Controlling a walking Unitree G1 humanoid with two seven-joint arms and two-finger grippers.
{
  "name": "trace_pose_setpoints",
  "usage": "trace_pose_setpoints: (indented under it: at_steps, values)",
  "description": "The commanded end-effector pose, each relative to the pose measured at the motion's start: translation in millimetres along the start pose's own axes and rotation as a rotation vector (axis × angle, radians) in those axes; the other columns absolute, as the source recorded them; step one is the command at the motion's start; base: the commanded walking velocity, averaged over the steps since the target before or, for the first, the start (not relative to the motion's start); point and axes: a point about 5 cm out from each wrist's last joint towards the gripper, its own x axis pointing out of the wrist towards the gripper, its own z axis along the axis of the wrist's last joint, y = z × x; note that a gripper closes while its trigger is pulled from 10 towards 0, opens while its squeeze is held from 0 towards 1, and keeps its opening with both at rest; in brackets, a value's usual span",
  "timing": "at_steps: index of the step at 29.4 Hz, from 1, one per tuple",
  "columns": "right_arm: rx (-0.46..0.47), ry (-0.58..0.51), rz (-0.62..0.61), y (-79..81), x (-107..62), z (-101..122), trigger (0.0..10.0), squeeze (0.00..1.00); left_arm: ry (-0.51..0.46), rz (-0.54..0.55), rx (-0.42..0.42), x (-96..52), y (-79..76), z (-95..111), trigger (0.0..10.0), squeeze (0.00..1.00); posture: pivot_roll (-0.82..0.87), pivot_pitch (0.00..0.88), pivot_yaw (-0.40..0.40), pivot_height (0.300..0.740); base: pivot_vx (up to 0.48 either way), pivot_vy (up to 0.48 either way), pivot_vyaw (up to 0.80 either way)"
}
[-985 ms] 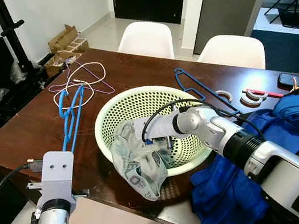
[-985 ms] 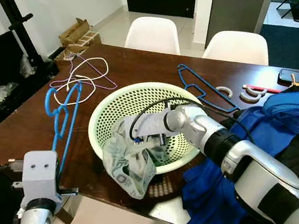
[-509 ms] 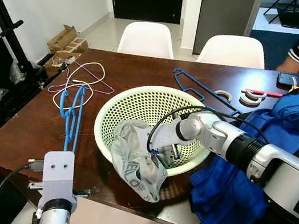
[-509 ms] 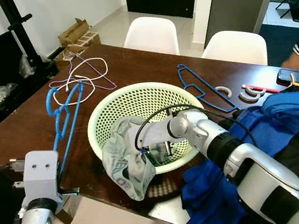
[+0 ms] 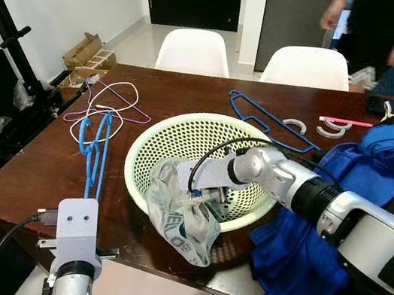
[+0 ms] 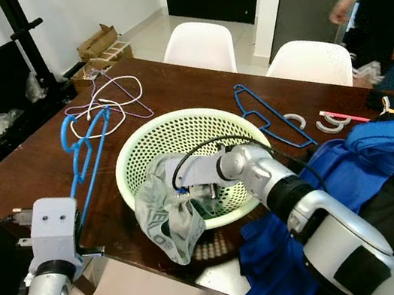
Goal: Hang hanger
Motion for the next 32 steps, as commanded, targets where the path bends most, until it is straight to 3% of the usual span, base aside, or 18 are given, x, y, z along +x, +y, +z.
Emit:
trace_pose_setpoints:
  at_steps: [1,13,14,25,28,30,31,32]
  values:
    - [-0.038,0.017,-0.003,-0.6,2.5,3,10.0,0.0,-0.007,0.004,-0.01,-1.0,-2.7,2,10.0,0.0,0.17,0.046,-0.111,0.74,0.0,0.0,0.0]
    - [-0.033,0.024,-0.059,-7.7,7.6,15,10.0,0.0,-0.01,0.006,-0.015,-3.3,-3.9,3,10.0,0.0,0.17,0.055,-0.121,0.74,0.0,0.0,0.0]
    - [-0.021,0.015,-0.081,-9.9,8.3,18,0.0,0.0,-0.01,0.007,-0.016,-3.9,-3.9,3,10.0,0.0,0.17,0.056,-0.121,0.74,0.0,0.0,0.0]
    - [0.035,0.005,-0.16,-21.4,4.9,16,0.0,0.0,-0.008,0.007,-0.019,-4.0,-3.3,3,10.0,0.0,0.17,0.054,-0.116,0.74,0.0,0.0,0.0]
    - [0.22,-0.084,-0.221,-32.9,-2.2,14,0.0,0.0,-0.007,0.007,-0.018,-2.4,-3.2,2,10.0,0.0,0.17,0.044,-0.115,0.74,0.0,0.0,0.0]
    - [0.22,-0.084,-0.221,-32.9,-2.2,14,0.0,0.0,-0.007,0.007,-0.018,-2.4,-3.2,2,10.0,0.0,0.17,0.044,-0.115,0.74,0.0,0.0,0.0]
    - [0.279,-0.124,-0.24,-37.5,-5.1,15,0.0,0.0,-0.006,0.007,-0.018,-2.0,-3.2,2,10.0,0.0,0.17,0.04,-0.113,0.74,0.0,0.0,0.0]
    - [0.444,-0.293,-0.272,-53.8,-17.7,23,0.0,0.0,-0.015,0.009,-0.014,-1.6,-2.3,3,10.0,0.0,0.17,0.027,-0.109,0.74,0.0,0.0,0.0]
